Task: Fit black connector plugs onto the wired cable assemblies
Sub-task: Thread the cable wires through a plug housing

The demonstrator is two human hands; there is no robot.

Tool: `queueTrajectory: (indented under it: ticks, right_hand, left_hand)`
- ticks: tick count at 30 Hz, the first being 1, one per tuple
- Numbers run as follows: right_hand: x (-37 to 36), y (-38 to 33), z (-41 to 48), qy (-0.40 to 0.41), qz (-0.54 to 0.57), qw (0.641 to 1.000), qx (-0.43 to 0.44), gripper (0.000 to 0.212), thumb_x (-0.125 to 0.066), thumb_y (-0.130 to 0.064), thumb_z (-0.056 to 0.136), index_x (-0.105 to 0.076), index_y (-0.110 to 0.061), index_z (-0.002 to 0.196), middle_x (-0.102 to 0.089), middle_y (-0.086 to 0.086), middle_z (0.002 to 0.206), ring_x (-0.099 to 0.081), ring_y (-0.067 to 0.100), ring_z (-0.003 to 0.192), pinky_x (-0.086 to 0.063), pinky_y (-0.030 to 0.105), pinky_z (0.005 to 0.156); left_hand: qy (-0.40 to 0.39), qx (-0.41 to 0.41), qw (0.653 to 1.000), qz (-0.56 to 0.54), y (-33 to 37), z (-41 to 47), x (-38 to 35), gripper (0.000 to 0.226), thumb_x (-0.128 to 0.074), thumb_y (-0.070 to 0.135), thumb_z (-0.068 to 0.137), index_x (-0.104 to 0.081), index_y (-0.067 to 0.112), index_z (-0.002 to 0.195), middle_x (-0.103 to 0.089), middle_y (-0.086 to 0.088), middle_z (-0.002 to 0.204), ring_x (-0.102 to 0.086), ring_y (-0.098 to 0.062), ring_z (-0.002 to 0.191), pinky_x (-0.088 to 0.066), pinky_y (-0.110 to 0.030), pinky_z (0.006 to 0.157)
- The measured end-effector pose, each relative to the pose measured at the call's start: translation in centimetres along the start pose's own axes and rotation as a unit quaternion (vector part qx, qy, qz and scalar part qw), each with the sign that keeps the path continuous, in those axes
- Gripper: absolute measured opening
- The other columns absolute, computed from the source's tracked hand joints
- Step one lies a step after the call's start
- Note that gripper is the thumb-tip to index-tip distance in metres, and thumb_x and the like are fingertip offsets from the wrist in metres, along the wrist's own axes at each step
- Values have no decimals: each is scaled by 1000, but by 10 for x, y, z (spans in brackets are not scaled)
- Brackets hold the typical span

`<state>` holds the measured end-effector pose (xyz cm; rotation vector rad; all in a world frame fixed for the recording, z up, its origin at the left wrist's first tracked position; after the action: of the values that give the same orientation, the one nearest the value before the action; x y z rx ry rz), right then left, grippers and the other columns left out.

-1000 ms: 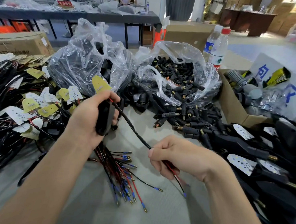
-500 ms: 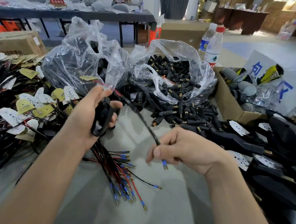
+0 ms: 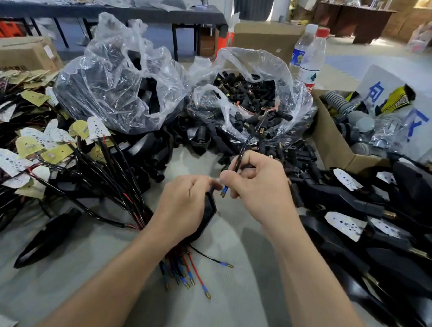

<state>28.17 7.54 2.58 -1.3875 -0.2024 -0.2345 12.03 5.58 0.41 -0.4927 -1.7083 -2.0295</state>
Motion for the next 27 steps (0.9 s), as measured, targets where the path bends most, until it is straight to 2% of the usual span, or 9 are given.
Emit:
queueTrajectory:
  ticks: [4,6,8,9,12,16,19,23,27]
  right_hand:
    - [2,1,1,27,54,998,-23,7,-72,-17,81,-69,-14,75,-66,6,55,-52,19,48,-42,30,55]
    - [4,-2,2,27,119,992,-36,17,-66,-12,88,-68,-5,73,-69,14,61,-59,22,48,-42,25,47]
    - [5,-6,1,16,172,984,-45,27,-60,-11,92,-65,1,68,-70,21,65,-63,24,49,-41,24,43]
    - [5,-8,0,13,190,981,-47,28,-59,-9,93,-65,1,67,-68,21,65,-64,24,49,-43,24,42]
    - [2,-9,-2,38,229,971,-61,15,-60,2,93,-68,1,80,-68,14,65,-67,22,51,-54,27,48]
    - [4,-7,-1,101,243,963,-53,19,-59,8,90,-54,-9,96,-73,13,70,-70,25,55,-57,30,54]
    - [7,-9,-2,118,239,963,-37,19,-70,5,84,-58,-9,88,-74,13,71,-68,22,59,-52,25,54]
    - [7,-12,-5,127,263,955,-46,18,-80,1,79,-73,-14,73,-66,1,62,-53,8,50,-43,16,51]
    - [5,-11,-6,99,286,949,-87,23,-81,0,79,-74,-15,63,-71,-2,65,-61,6,56,-46,15,54]
  left_hand:
    - [-21,40,995,-85,5,4,-8,34,-48,20,97,-76,34,109,-71,4,75,-60,-8,67,-45,-27,64]
    - [-6,99,981,-164,2,5,-9,32,-55,9,98,-78,31,96,-69,-4,75,-59,-13,70,-47,-32,71]
    - [1,166,954,-251,-1,6,-8,29,-59,5,97,-79,25,89,-75,-9,89,-67,-18,81,-55,-40,81]
    - [2,188,938,-292,-2,6,-7,25,-61,5,97,-78,21,90,-76,-9,92,-71,-17,82,-58,-41,81]
    - [5,214,886,-412,-4,8,-1,14,-62,4,97,-72,13,93,-76,-8,87,-74,-16,75,-63,-32,64]
    - [13,175,870,-460,-5,11,4,12,-67,-2,88,-71,8,93,-76,-10,92,-71,-21,82,-61,-26,70]
    - [7,111,859,-500,-4,10,5,24,-73,0,71,-69,4,94,-78,-7,96,-76,-20,89,-61,-26,76]
    - [41,77,855,-511,-5,9,4,25,-76,-4,64,-72,14,81,-77,-10,113,-75,-21,97,-61,-26,79]
    - [56,69,838,-539,-5,11,3,31,-76,-12,63,-71,15,78,-77,-9,112,-74,-23,100,-61,-31,88]
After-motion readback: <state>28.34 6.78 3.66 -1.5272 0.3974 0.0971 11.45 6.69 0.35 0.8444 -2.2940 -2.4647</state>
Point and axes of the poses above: each hand's wrist, its own z-axis towards the middle knuckle, its own x-axis out of the back of the hand, y = z × x, the point moved 3 cm from there along z, towards the middle knuckle
